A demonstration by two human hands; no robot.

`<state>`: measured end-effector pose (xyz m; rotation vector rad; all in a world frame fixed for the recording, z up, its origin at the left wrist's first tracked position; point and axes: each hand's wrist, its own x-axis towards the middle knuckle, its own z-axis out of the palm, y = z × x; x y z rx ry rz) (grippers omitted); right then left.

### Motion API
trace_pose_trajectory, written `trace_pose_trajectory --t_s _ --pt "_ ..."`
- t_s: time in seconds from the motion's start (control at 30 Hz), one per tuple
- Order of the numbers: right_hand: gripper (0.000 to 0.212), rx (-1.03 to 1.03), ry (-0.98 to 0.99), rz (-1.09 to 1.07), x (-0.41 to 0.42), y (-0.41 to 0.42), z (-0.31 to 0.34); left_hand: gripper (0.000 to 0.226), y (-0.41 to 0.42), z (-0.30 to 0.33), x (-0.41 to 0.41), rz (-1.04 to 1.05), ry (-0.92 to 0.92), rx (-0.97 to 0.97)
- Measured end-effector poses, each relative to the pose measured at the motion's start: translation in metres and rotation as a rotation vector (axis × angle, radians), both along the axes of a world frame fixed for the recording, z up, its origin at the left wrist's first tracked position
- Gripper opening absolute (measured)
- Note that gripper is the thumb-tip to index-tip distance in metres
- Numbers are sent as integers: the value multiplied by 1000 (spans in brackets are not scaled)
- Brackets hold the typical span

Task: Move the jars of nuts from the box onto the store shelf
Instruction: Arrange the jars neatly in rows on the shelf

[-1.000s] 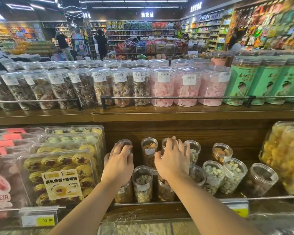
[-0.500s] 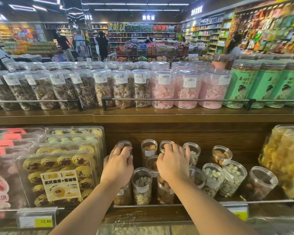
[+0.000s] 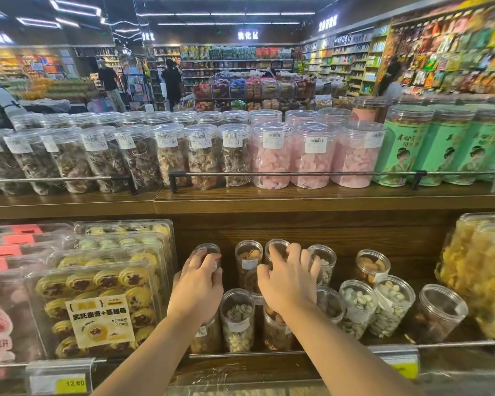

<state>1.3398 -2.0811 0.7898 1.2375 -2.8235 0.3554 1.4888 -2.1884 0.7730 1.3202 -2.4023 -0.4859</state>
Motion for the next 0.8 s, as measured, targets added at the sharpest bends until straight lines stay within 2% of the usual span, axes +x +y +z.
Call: trace_pose_trajectory --t_s 0.27,0.47,0.57,0.67,0.8 --pt "51 -35 -38 18 -1 1 2 44 2 2 0 12 -1 6" --pt "34 -408 -321 -14 -26 0 19 44 -1 0 3 -21 -5 1" --pt "33 -129 -308 212 -54 -4 35 44 0 0 3 -16 -6 -4" --pt "34 146 -188 305 -68 -12 50 44 1 1 3 -10 -2 1" --pt "28 188 -143 328 -70 -25 54 44 2 3 3 -13 0 -1"
